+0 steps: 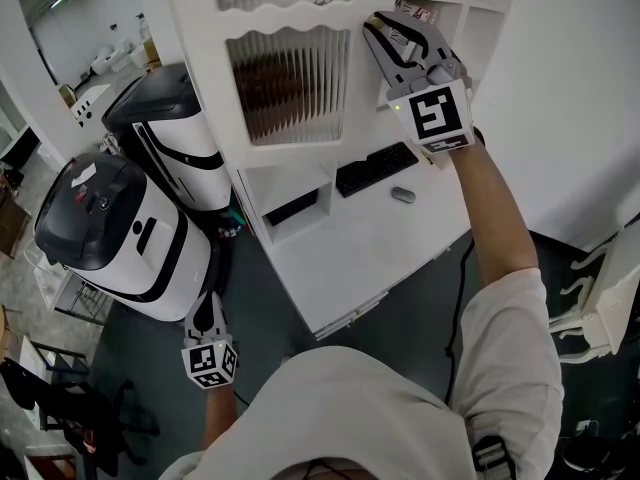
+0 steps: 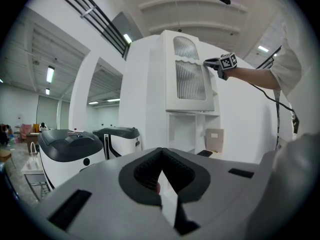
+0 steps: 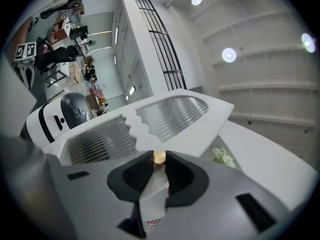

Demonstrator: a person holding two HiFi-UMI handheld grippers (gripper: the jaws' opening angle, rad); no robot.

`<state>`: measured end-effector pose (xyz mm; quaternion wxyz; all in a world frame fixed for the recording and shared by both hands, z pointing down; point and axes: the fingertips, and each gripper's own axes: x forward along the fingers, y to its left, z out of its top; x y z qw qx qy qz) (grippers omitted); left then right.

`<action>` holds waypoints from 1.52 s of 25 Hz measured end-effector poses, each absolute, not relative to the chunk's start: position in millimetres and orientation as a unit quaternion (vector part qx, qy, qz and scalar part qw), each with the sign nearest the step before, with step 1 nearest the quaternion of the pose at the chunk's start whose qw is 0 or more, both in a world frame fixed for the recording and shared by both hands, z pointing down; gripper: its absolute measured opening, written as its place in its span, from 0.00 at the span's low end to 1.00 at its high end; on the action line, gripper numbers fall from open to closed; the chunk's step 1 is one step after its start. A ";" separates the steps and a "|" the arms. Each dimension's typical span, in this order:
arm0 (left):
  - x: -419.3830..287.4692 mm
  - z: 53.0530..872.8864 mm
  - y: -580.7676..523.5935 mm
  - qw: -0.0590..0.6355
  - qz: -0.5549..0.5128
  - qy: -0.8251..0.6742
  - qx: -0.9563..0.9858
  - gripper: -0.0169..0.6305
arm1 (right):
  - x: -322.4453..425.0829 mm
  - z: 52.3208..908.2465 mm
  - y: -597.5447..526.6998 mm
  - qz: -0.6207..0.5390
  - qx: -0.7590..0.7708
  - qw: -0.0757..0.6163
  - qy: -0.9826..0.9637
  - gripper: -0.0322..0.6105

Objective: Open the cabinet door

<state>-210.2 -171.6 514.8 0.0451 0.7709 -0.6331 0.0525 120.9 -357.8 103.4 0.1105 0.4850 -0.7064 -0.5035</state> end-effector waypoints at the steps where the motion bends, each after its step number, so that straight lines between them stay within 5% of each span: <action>1: -209.4 514.7 -171.7 0.045 0.053 -0.633 0.771 0.02 | 120.4 103.4 -355.0 -0.510 0.481 0.113 -0.704 0.17; 38: -186.0 516.7 -178.0 0.048 0.046 -0.622 0.780 0.02 | 84.0 109.1 -257.8 -0.643 0.352 0.199 -0.651 0.16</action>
